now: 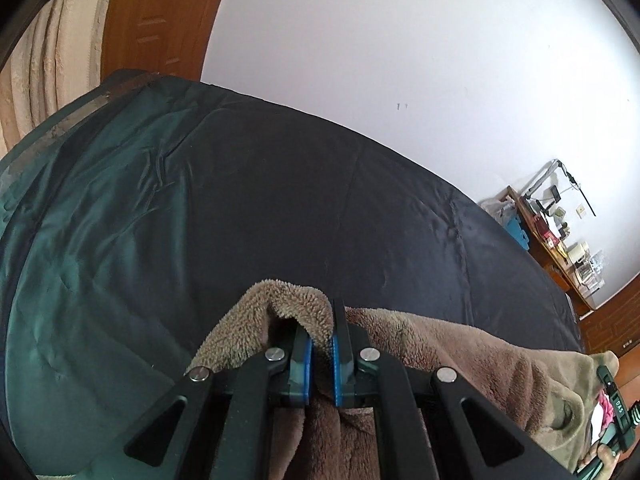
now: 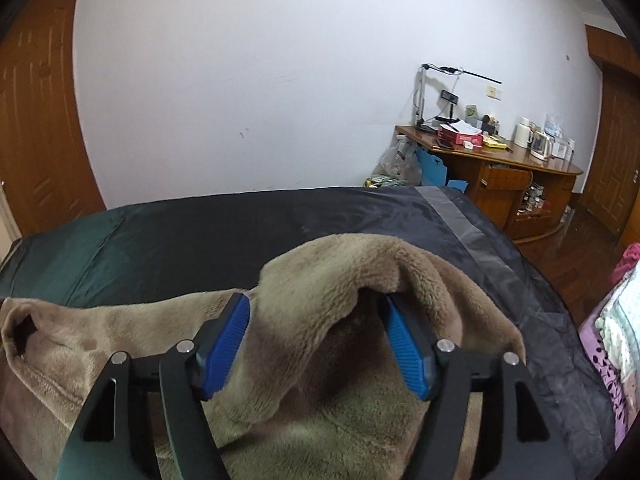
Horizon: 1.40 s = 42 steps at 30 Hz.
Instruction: Fold clothes
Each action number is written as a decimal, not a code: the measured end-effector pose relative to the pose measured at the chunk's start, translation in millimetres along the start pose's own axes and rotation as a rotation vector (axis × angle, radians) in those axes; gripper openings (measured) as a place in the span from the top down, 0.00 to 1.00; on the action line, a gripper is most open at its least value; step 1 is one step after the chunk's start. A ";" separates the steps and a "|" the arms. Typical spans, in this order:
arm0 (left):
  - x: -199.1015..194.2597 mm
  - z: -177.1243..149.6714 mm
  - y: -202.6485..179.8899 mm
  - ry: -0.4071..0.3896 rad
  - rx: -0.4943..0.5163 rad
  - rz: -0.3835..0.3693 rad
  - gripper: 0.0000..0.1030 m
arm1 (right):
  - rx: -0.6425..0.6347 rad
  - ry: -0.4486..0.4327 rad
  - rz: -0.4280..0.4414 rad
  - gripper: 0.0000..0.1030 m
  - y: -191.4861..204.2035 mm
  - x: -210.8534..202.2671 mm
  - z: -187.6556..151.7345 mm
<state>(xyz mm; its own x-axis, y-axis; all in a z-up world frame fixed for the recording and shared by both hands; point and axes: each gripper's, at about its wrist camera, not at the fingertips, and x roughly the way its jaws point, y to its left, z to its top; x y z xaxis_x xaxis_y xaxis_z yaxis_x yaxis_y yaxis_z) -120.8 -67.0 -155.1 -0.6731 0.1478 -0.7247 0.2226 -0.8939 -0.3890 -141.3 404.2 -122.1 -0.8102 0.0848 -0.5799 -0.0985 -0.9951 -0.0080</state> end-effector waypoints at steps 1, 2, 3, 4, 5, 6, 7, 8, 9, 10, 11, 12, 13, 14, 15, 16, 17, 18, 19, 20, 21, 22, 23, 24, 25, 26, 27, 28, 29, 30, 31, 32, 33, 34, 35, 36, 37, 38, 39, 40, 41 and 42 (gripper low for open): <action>-3.6 -0.4 -0.2 0.006 0.003 -0.004 0.93 | -0.011 0.000 0.005 0.27 1.8 -3.3 -0.1; -7.2 -0.7 -0.5 0.012 0.007 -0.008 0.93 | -0.021 0.000 0.010 0.27 3.7 -6.5 -0.3; -10.8 -1.1 -0.7 0.018 0.010 -0.012 0.92 | -0.032 0.000 0.016 0.24 5.5 -9.8 -0.4; -14.4 -1.5 -0.9 0.025 0.014 -0.016 0.92 | -0.042 0.000 0.021 0.22 7.3 -13.1 -0.5; -18.0 -1.9 -1.2 0.031 0.017 -0.020 0.92 | -0.054 0.002 0.028 0.22 9.2 -17.4 -1.0; -21.6 -2.2 -1.4 0.037 0.021 -0.024 0.92 | -0.068 0.012 0.041 0.22 11.6 -22.8 -1.7; -24.9 -2.9 -1.5 0.043 0.025 -0.027 0.92 | -0.083 0.027 0.058 0.22 14.2 -28.1 -3.0; -26.3 -6.1 -0.8 0.053 0.034 -0.030 0.92 | -0.101 0.046 0.072 0.22 16.9 -32.1 -5.6; -30.7 -9.3 -0.9 0.060 0.046 -0.037 0.92 | -0.122 0.066 0.084 0.22 19.8 -35.1 -8.7; -35.2 -11.8 -0.6 0.061 0.055 -0.043 0.92 | -0.143 0.086 0.096 0.22 22.7 -38.0 -11.8; -39.7 -14.4 -0.3 0.063 0.064 -0.049 0.92 | -0.174 0.109 0.109 0.22 26.6 -41.1 -16.4; -44.2 -16.9 0.1 0.064 0.072 -0.055 0.92 | -0.212 0.133 0.122 0.22 31.1 -44.3 -22.0; -48.1 -18.7 1.5 0.064 0.072 -0.058 0.92 | -0.244 0.154 0.132 0.22 35.1 -46.5 -27.0; -52.0 -20.6 2.8 0.064 0.072 -0.061 0.92 | -0.276 0.175 0.140 0.22 39.7 -48.8 -33.0; -56.2 -22.5 4.1 0.062 0.071 -0.059 0.92 | -0.307 0.198 0.147 0.22 45.1 -50.1 -38.9; -60.4 -24.5 5.2 0.059 0.071 -0.058 0.92 | -0.335 0.223 0.153 0.22 50.6 -50.4 -43.9; -64.2 -26.7 5.1 0.057 0.077 -0.057 0.92 | -0.362 0.242 0.158 0.22 55.6 -50.1 -48.3; -68.0 -28.9 5.0 0.054 0.084 -0.057 0.92 | -0.388 0.258 0.160 0.21 60.3 -49.4 -52.3; -71.4 -31.2 4.7 0.053 0.092 -0.057 0.92 | -0.415 0.273 0.163 0.22 64.9 -48.7 -56.3; -72.7 -34.4 2.0 0.063 0.112 -0.057 0.92 | -0.435 0.284 0.162 0.22 69.2 -47.8 -59.4; -73.6 -37.9 -1.0 0.075 0.133 -0.058 0.92 | -0.450 0.293 0.158 0.22 73.2 -46.7 -61.8; -71.8 -42.6 -6.5 0.098 0.166 -0.060 0.92 | -0.459 0.306 0.158 0.21 75.8 -43.6 -63.3; -70.1 -47.4 -12.0 0.122 0.198 -0.063 0.92 | -0.460 0.321 0.164 0.21 77.7 -39.2 -64.1; -68.3 -52.3 -17.7 0.145 0.230 -0.066 0.92 | -0.456 0.339 0.177 0.21 79.8 -33.5 -64.5; -65.5 -58.2 -24.6 0.168 0.263 -0.070 0.92 | -0.449 0.356 0.189 0.22 81.5 -28.1 -64.8; -62.6 -64.1 -31.7 0.191 0.295 -0.075 0.92 | -0.442 0.374 0.200 0.22 83.3 -23.0 -64.9; -58.8 -70.6 -40.0 0.213 0.329 -0.080 0.92 | -0.436 0.392 0.213 0.22 85.4 -17.4 -64.9; -55.2 -74.8 -47.4 0.231 0.357 -0.085 0.92 | -0.431 0.407 0.224 0.22 87.7 -12.4 -64.7; -49.0 -78.6 -56.4 0.254 0.389 -0.092 0.92 | -0.427 0.419 0.233 0.22 90.5 -7.2 -63.9; -44.2 -78.7 -62.3 0.268 0.406 -0.094 0.92 | -0.425 0.431 0.242 0.22 93.5 -1.7 -62.7; -39.2 -78.6 -68.2 0.281 0.423 -0.095 0.92 | -0.421 0.439 0.248 0.22 96.0 3.0 -61.1; -33.0 -76.9 -73.7 0.291 0.438 -0.090 0.92 | -0.415 0.443 0.250 0.22 98.8 8.2 -58.3; -25.8 -73.0 -80.1 0.297 0.453 -0.082 0.92 | -0.408 0.446 0.250 0.22 101.5 13.5 -54.5; -17.9 -66.4 -86.3 0.298 0.460 -0.079 0.92 | -0.402 0.447 0.250 0.22 103.7 18.2 -50.6; -12.3 -58.9 -90.0 0.302 0.452 -0.080 0.92 | -0.391 0.446 0.253 0.22 105.8 23.0 -46.1; -6.5 -51.1 -93.6 0.304 0.442 -0.081 0.92 | -0.375 0.441 0.254 0.22 107.6 28.3 -40.4; 0.2 -40.1 -96.1 0.297 0.422 -0.085 0.92 | -0.356 0.434 0.252 0.22 109.1 33.7 -34.0; 6.9 -29.1 -98.6 0.291 0.401 -0.090 0.92 | -0.337 0.413 0.246 0.22 110.2 38.0 -26.1; 13.4 -18.1 -101.0 0.283 0.380 -0.093 0.92 | -0.317 0.381 0.237 0.22 111.1 41.6 -17.1; 18.7 -7.4 -103.1 0.262 0.355 -0.087 0.92 | -0.292 0.341 0.227 0.22 111.5 44.2 -7.0; 23.0 3.2 -104.3 0.235 0.326 -0.077 0.92 | -0.265 0.292 0.209 0.22 110.6 46.4 3.1; 26.7 14.4 -104.5 0.198 0.295 -0.068 0.92 | -0.237 0.241 0.185 0.22 109.0 48.7 12.7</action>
